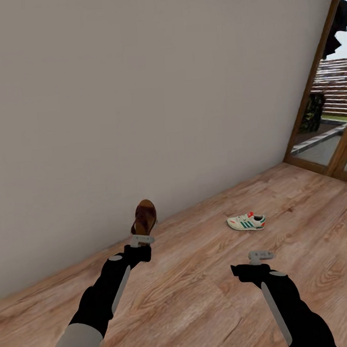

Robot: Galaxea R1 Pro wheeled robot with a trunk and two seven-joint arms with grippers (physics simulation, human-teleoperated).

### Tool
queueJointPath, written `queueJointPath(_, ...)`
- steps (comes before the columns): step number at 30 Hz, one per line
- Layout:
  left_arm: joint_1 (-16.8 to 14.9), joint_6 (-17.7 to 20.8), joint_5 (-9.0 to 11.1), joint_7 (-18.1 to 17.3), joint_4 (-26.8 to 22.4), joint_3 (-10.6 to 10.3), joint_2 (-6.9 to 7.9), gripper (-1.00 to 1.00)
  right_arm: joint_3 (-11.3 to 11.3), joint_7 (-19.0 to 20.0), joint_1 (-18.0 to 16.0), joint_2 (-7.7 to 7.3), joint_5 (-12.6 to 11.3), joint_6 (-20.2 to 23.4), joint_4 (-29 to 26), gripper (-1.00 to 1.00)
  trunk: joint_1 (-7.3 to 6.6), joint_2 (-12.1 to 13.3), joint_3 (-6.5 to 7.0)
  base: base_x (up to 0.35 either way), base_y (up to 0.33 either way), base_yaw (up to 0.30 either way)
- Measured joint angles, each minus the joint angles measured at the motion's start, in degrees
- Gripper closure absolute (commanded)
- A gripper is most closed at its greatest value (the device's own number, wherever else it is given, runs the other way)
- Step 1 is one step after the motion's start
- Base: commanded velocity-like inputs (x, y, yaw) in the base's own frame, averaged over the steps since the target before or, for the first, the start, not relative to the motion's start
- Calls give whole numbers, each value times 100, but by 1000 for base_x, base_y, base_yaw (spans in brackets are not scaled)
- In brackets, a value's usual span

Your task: Pick up the two gym shoes and the two sandals from the corridor floor and place them onto the hallstand (shoe rack) in the corridor, making sure they are on the rack and not on the floor. Arrange them so the two gym shoes are next to each other and the two sandals are next to each other.

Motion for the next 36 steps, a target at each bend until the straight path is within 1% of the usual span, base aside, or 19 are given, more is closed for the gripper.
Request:
queueJointPath(13,0,1,1,0,0,0,-1,100,0,3,0,0,0,-1,0,-100,-1,0,64,239,-200,-277)
queueJointPath(36,0,1,1,0,0,-8,-7,100,0,-1,0,0,0,-1,1,-100,-2,0,178,287,-152,-265)
